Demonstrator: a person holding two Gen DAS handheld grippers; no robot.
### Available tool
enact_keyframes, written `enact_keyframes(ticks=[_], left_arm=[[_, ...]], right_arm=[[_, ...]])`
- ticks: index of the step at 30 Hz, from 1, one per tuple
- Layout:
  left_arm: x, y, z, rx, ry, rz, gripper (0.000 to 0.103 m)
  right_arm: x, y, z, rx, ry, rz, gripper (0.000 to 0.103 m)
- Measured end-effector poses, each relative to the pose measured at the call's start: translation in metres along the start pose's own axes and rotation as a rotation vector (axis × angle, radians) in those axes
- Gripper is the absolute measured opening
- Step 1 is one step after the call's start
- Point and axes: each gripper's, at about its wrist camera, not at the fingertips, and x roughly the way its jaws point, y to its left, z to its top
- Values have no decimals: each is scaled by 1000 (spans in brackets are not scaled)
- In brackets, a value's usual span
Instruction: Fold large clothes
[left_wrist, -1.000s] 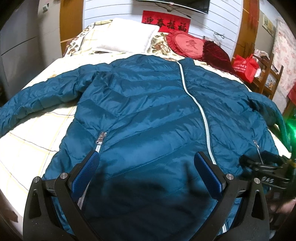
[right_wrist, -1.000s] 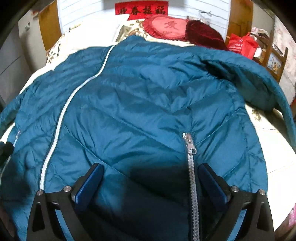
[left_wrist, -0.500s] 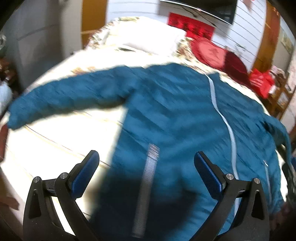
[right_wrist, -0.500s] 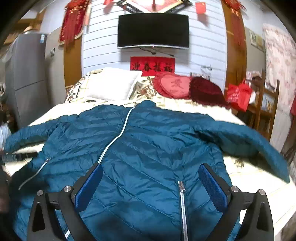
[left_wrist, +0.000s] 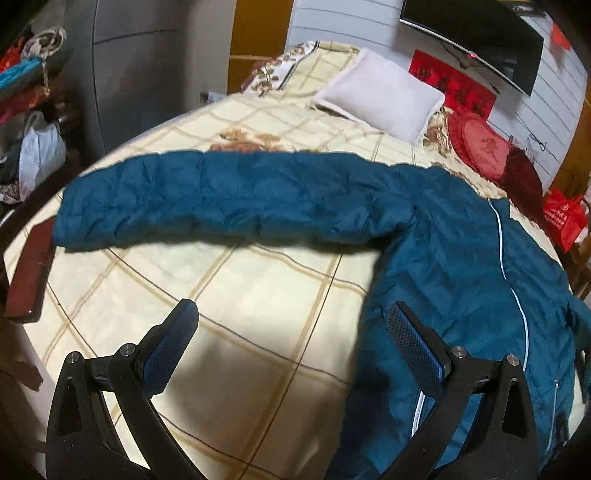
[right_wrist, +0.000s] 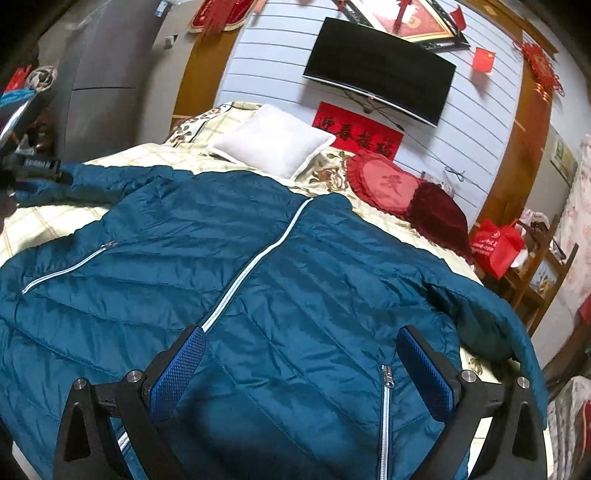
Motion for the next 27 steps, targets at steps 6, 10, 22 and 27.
enact_keyframes(ticks=[6, 10, 22, 27], left_arm=[[-9, -16, -5, 55, -30, -21, 103], [-19, -33, -8, 106, -92, -25, 103], [1, -80, -22, 227, -5, -114, 103], [8, -88, -26, 246, 16, -90, 103]], right_arm=[[11, -23, 0, 122, 41, -26, 103], [23, -25, -4, 139, 105, -4, 103], [17, -83, -23, 223, 79, -4, 100], [26, -122, -51, 211, 136, -37, 100]])
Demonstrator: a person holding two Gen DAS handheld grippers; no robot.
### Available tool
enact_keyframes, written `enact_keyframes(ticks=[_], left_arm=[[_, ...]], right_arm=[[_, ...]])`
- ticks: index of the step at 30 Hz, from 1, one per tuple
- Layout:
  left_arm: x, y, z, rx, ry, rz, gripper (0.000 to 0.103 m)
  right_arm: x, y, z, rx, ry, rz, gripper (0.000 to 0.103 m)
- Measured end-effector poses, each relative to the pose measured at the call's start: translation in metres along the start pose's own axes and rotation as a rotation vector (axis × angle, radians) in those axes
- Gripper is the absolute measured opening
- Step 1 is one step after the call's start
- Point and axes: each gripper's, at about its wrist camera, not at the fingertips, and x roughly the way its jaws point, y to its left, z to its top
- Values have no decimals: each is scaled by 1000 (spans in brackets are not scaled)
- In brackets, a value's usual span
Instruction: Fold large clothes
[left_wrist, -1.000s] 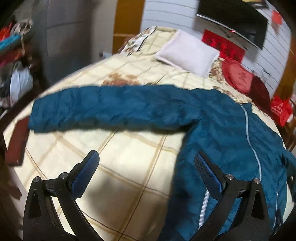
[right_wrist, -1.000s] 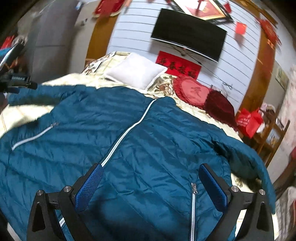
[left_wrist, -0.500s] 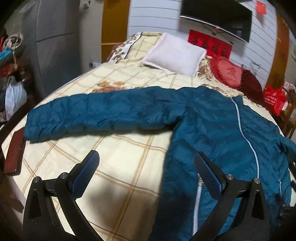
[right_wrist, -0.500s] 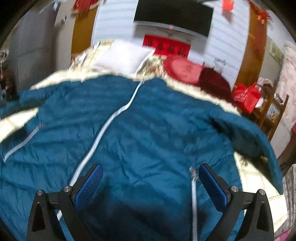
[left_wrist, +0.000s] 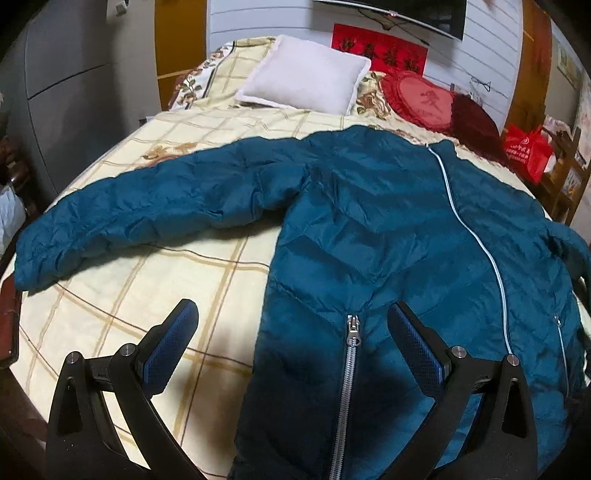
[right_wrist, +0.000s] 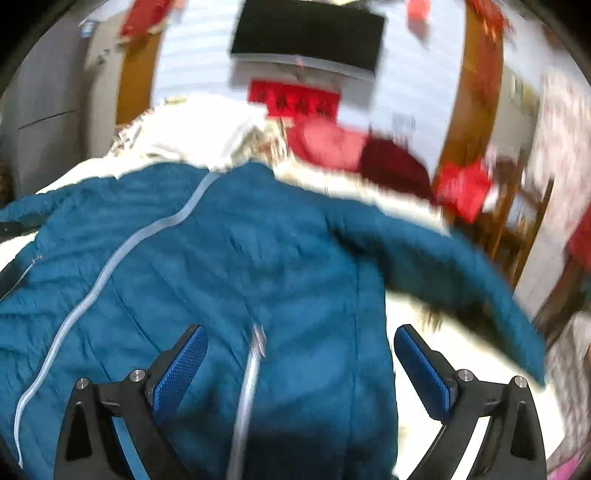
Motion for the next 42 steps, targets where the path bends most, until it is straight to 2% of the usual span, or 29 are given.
enact_keyframes(ticks=[1, 2, 5, 7, 9, 11, 13, 16, 18, 20, 23, 25, 28, 31, 36, 39, 42], left_arm=[[2, 0, 0, -1, 7, 8, 103], [4, 0, -1, -2, 12, 18, 103], [9, -1, -2, -2, 33, 38, 103], [10, -1, -3, -1, 38, 45, 103], [10, -3, -3, 10, 38, 43, 103], [9, -5, -4, 22, 37, 45, 103], [9, -7, -5, 35, 34, 48, 103], [9, -10, -4, 45, 32, 50, 103], [10, -11, -5, 52, 35, 54, 103], [11, -12, -5, 59, 36, 56, 103], [11, -11, -6, 55, 42, 59, 103], [13, -9, -6, 52, 50, 57, 103], [17, -5, -6, 39, 67, 63, 103], [22, 0, -6, 26, 87, 68, 103], [27, 6, -6, 3, 103, 66, 103], [27, 1, -6, 22, 98, 69, 103], [26, -5, -7, 51, 89, 78, 103]], right_arm=[[4, -5, -4, 27, 43, 45, 100], [6, -11, -9, 67, 82, 129, 100], [2, -23, -12, 150, 81, 217, 100], [5, -32, -14, 198, 91, 226, 100], [8, -35, -14, 221, 108, 182, 100], [18, -42, -13, 213, 145, 53, 100], [24, -51, -8, 230, 170, -40, 100], [22, -73, 9, 326, 103, -110, 100], [27, -83, 23, 367, 94, -139, 100], [42, -98, 40, 432, 92, -131, 100], [75, -113, 57, 471, 146, -127, 100], [107, -131, 65, 520, 213, -74, 100], [138, -157, 73, 572, 255, -118, 100], [149, -185, 90, 617, 207, -109, 100], [161, -198, 120, 548, 155, -133, 100], [165, -199, 127, 514, 132, -140, 100], [167, -200, 121, 537, 126, -125, 100]])
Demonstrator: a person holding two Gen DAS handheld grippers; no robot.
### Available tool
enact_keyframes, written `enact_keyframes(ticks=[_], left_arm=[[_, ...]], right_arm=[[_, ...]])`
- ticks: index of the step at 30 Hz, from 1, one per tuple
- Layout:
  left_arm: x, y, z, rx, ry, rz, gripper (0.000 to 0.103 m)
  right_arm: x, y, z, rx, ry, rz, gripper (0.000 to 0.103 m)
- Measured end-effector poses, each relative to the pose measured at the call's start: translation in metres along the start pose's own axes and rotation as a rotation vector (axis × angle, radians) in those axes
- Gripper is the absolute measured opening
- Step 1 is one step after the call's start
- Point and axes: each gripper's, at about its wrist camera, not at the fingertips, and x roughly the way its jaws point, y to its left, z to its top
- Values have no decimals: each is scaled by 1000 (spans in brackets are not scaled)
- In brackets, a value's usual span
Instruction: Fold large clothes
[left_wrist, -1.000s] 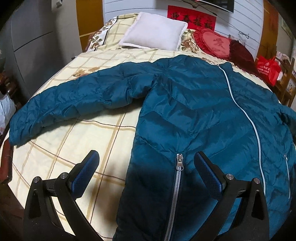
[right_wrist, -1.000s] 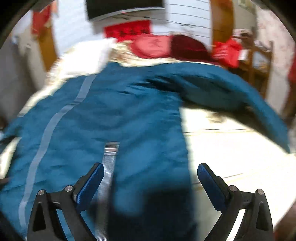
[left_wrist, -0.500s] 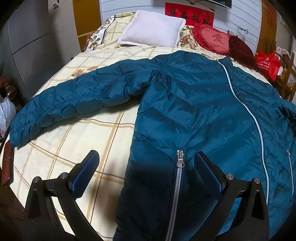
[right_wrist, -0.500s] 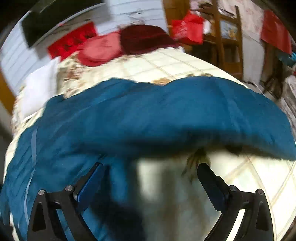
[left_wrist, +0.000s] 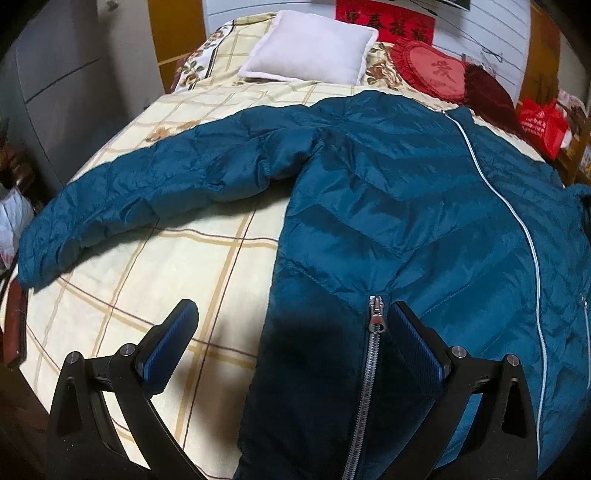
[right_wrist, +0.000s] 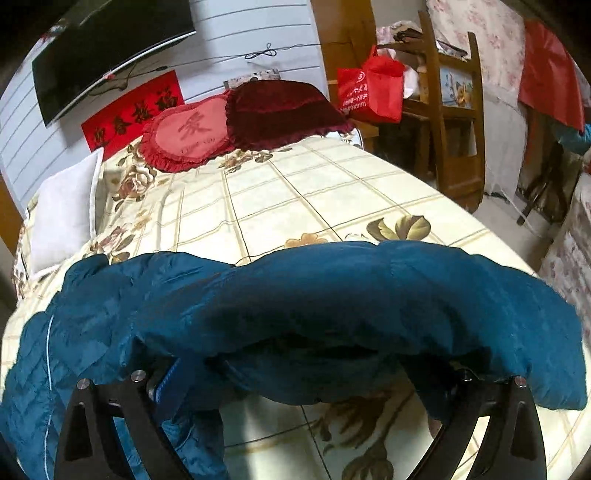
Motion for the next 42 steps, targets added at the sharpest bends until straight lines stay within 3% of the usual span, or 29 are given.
enact_keyframes(ticks=[14, 19, 23, 26, 30, 33, 42], left_arm=[[-5, 1, -1, 2, -10, -9, 103], [-7, 2, -2, -1, -11, -11, 103], [-7, 4, -2, -6, -6, -10, 103], [-6, 4, -3, -3, 3, -12, 103], [-2, 8, -5, -7, 25, 14, 103], [4, 19, -7, -44, 58, 35, 103], [7, 43, -10, -115, 92, 43, 103]], right_arm=[[-34, -31, -40, 54, -30, -18, 100], [-78, -10, -52, -5, -174, -116, 100], [-102, 15, -42, -69, -288, -144, 100], [-88, 31, -27, -142, -246, -185, 100], [-31, 24, -27, -221, 0, -296, 100], [-10, 5, -41, -208, 96, -296, 102], [-27, 5, -49, -213, 51, -350, 102]])
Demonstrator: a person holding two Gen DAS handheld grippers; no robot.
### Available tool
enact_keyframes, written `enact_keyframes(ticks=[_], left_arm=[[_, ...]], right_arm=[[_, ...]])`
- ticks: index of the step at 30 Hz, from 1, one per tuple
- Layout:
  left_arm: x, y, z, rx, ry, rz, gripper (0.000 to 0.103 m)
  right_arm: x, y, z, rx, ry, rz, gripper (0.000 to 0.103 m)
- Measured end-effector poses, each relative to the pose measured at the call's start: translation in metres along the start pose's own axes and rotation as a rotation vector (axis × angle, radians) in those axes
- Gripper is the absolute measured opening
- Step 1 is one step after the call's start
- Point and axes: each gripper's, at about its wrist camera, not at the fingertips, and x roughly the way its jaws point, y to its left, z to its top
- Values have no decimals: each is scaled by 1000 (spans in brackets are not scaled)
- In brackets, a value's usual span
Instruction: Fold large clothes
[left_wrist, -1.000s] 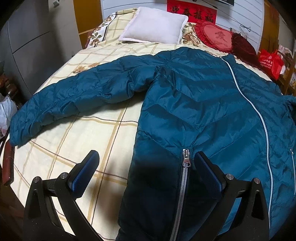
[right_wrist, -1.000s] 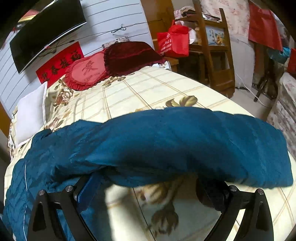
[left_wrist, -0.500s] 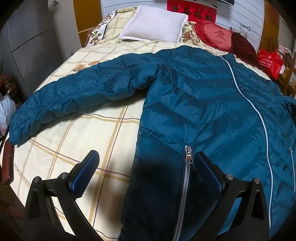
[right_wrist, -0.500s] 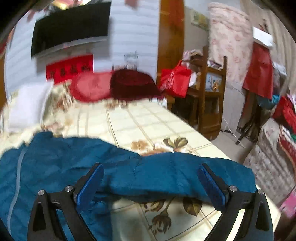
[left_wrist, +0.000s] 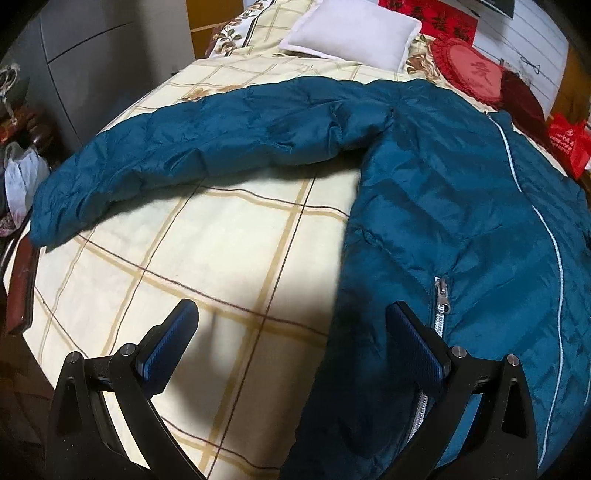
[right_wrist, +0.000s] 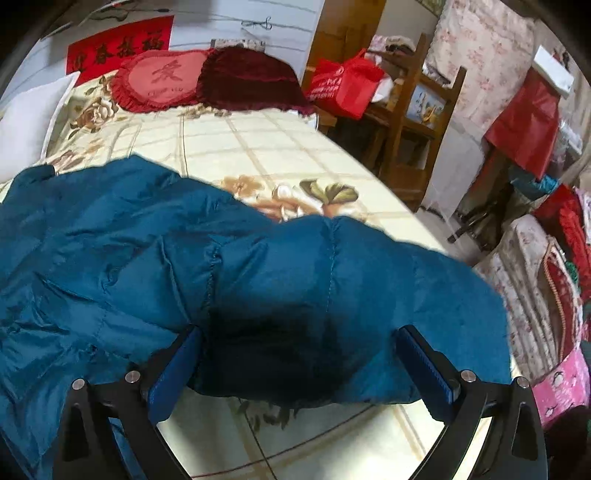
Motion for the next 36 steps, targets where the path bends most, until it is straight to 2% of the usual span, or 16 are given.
enact_keyframes(ticks=[5, 10, 16, 21, 26, 32, 36], left_arm=[[-5, -2, -1, 13, -15, -9, 103], [-5, -9, -1, 36, -24, -4, 103], [-4, -13, -1, 59, -35, 3, 103], [-2, -15, 0, 57, -29, 7, 103], [-2, -17, -2, 75, -31, 11, 103], [0, -18, -1, 70, -27, 15, 103], [-1, -18, -1, 74, -31, 11, 103]], right_arm=[[-27, -3, 0, 27, -94, 1, 102], [-54, 10, -21, 87, -195, 105, 102], [-50, 39, -30, 126, -183, 152, 102], [-54, 69, -25, 145, -195, 234, 102], [-35, 93, -15, 100, -151, 204, 102], [-23, 98, -6, 49, -129, 196, 102], [-23, 86, -6, 38, -136, 173, 102]])
